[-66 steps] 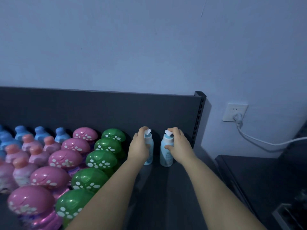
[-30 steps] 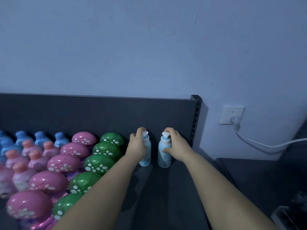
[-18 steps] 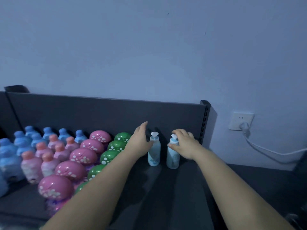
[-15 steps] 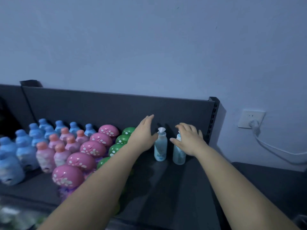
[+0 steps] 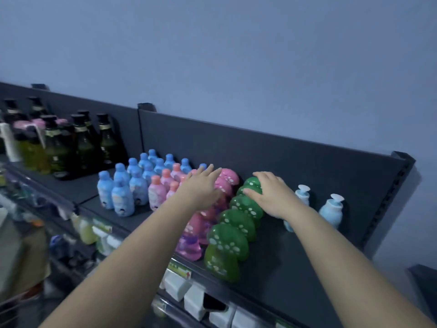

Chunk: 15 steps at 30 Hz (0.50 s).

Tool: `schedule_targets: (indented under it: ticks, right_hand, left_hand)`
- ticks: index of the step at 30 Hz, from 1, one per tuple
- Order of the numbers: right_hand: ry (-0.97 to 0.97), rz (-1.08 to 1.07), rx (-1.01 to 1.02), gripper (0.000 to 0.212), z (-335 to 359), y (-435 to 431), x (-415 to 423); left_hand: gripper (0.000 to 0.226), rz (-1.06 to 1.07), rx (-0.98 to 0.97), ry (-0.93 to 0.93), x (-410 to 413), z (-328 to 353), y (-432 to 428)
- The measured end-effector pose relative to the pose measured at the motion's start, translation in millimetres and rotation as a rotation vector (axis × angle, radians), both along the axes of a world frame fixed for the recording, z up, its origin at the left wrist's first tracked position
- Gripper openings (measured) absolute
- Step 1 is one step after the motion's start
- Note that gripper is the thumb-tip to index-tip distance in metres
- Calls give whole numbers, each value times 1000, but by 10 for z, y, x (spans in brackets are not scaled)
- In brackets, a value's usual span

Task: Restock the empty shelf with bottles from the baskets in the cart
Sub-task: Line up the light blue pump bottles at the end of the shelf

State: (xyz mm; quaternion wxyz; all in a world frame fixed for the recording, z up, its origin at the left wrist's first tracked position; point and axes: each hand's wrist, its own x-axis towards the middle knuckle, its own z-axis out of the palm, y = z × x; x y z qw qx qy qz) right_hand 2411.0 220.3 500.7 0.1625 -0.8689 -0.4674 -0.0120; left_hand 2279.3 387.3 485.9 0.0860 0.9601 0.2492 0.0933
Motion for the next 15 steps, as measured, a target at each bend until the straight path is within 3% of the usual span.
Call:
schedule_targets:
  ticks: [15]
  right_hand:
    - [-88, 294, -119, 57, -91, 2006, -2082]
  left_hand:
    - [64, 312, -9, 107, -2522, -328, 1514]
